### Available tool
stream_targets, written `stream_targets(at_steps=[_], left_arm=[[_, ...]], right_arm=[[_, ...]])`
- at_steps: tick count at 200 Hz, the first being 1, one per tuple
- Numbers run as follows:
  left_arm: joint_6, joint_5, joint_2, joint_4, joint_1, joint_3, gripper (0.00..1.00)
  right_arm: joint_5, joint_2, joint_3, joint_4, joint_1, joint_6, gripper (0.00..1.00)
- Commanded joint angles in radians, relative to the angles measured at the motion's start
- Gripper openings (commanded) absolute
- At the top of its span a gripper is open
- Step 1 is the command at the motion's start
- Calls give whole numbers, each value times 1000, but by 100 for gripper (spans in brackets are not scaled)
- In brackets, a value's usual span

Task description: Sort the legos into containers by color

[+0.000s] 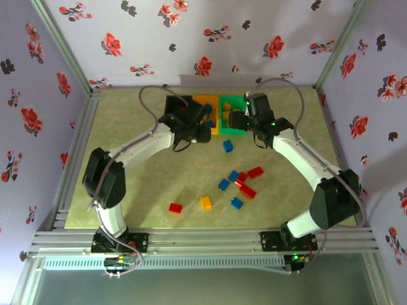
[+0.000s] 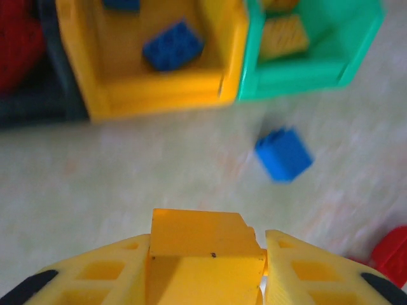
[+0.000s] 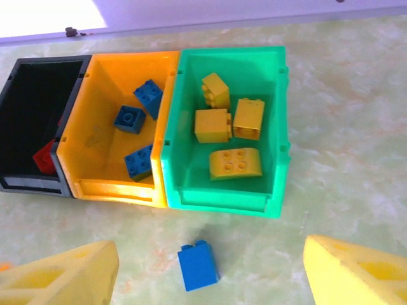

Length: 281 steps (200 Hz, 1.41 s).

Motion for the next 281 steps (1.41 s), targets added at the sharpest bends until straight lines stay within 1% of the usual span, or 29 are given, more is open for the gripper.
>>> stream_targets(at_steps=[1,41,62,96,130,141,152,166,179,226,281], left_arm=[[64,26,114,-23,22,174,34],[91,60,349,-54,34,545,33],[97,106,446,-17,39,680,33],[101,152,563,81,45,813,34],[93,172,629,177,56,821,34],[96,182,643,195,59,819,39],[102,203,651,205,62,820,53],[101,221,635,216,65,800,65],[104,226,591,255,66,739,70],[140,210,338,362,66,460,72],[204,110,20,376,70,122,73]], right_arm=[[20,-57,-50,-28,-25,26,77],[22,-128,-133,-37,-59,36,77],[25,-164,-165,-46,-71,42,77],[33,-210,-202,-63,-81,47,77],[31,-236,-219,-73,-83,53,77],[27,-240,-224,-74,-83,53,77],[15,-237,-224,-76,-83,46,77],[5,-229,-222,-79,-81,38,78],[-2,-223,-224,-74,-81,34,78],[-37,-171,-214,-41,-64,18,78],[-28,-60,-185,15,-4,0,78]])
